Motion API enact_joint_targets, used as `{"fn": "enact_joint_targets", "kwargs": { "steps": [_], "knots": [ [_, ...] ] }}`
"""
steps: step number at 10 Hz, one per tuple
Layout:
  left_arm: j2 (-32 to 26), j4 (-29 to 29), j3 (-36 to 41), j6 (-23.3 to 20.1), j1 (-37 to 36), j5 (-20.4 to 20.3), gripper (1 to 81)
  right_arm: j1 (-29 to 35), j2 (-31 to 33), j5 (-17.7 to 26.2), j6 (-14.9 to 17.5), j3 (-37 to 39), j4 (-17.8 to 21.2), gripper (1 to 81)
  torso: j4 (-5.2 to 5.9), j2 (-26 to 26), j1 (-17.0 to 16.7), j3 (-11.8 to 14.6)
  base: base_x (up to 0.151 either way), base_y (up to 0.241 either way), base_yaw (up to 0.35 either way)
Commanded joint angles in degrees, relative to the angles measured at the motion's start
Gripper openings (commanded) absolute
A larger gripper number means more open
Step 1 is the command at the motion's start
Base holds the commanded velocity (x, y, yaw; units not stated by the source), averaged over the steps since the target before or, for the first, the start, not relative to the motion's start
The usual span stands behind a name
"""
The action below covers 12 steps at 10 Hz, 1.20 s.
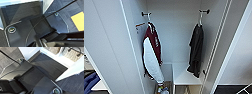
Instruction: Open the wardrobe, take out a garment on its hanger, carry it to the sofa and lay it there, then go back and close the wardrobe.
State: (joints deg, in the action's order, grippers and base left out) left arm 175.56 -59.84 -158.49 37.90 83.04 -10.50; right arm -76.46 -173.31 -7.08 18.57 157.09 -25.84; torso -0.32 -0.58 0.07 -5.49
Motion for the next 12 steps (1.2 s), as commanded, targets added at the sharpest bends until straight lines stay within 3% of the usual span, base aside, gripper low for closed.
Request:
{"fn": "enact_joint_targets", "kwargs": {
  "steps": [1, 6, 7, 9, 12],
  "knots": [
    [0.50, -0.37, -1.12, -0.11, -2.92, 3.10, 81.1, 5.12, -0.39, -7.19, 7.40, 1.27, -8.95, 81.1, 0.00, 0.00, 0.00, 0.00, 0.000, 0.000, 0.000],
    [0.59, 0.25, -1.12, 0.16, -3.01, 4.61, 81.1, 6.88, -6.28, -23.15, 31.97, 12.09, -9.22, 81.1, 0.00, 0.00, 0.00, 0.00, 0.000, 0.000, 0.000],
    [0.50, 0.25, -1.12, 0.24, -3.01, 4.61, 81.1, 7.15, -7.67, -26.38, 34.42, 14.71, -9.05, 81.1, 0.00, 0.00, 0.00, 0.00, 0.000, 0.000, 0.000],
    [0.32, 0.25, -1.12, 0.24, -3.01, 4.43, 81.1, 8.37, -8.82, -30.61, 34.78, 15.87, -7.56, 81.1, 0.00, 0.00, 0.00, 0.00, 0.000, 0.000, 0.000],
    [0.32, 0.25, -1.12, 0.24, -3.01, 4.43, 81.1, 9.87, -10.41, -31.41, 36.54, 16.22, -5.62, 81.1, 0.00, 0.00, 0.00, 0.00, 0.000, 0.000, 0.000]
  ]
}}
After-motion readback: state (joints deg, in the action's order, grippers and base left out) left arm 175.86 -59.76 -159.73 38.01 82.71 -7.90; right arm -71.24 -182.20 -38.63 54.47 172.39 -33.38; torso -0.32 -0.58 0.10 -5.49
